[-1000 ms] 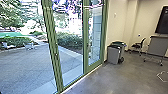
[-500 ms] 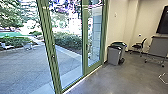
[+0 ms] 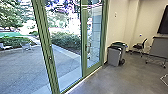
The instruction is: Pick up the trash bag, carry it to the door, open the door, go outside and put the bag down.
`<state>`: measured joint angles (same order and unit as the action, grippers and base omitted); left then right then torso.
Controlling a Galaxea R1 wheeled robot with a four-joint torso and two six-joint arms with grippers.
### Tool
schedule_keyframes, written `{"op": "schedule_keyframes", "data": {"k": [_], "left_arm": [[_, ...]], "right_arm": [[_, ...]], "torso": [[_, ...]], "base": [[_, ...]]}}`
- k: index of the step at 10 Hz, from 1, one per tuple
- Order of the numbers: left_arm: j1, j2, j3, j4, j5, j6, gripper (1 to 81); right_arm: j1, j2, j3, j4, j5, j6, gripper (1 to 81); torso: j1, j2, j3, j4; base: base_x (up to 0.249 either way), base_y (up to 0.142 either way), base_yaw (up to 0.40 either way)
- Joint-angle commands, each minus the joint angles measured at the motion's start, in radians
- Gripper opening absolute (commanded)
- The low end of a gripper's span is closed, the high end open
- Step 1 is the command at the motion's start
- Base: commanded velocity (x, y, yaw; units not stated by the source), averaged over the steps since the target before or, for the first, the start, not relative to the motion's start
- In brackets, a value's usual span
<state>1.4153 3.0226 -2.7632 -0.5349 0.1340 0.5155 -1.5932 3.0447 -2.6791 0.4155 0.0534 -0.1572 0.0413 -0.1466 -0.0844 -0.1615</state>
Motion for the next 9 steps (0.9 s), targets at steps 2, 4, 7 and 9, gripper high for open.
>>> {"op": "schedule_keyframes", "data": {"k": [2, 4, 7, 9], "left_arm": [[-0.066, 0.0, -0.001, 0.003, 0.064, 0.003, 1.0], [-0.068, 0.0, -0.001, 0.003, 0.064, 0.003, 1.0], [-0.066, -0.002, -0.001, 0.003, 0.062, 0.003, 1.0], [-0.068, -0.002, -0.001, 0.003, 0.064, 0.003, 1.0]], "right_arm": [[0.041, 0.007, 0.004, -0.011, -0.064, -0.008, 81.1], [0.041, 0.007, 0.004, -0.011, -0.064, -0.008, 81.1], [0.041, 0.007, 0.004, -0.011, -0.064, -0.008, 81.1], [0.041, 0.007, 0.003, -0.011, -0.064, -0.008, 81.1]], "torso": [[0.0, 0.0, 0.0, 0.0], [0.0, 0.0, 0.0, 0.0], [0.0, 0.0, 0.0, 0.0], [0.0, 0.0, 0.0, 0.0]], "base": [[0.145, -0.083, 0.0], [0.145, -0.087, 0.0], [0.148, -0.092, 0.0], [0.149, -0.095, 0.0]]}}
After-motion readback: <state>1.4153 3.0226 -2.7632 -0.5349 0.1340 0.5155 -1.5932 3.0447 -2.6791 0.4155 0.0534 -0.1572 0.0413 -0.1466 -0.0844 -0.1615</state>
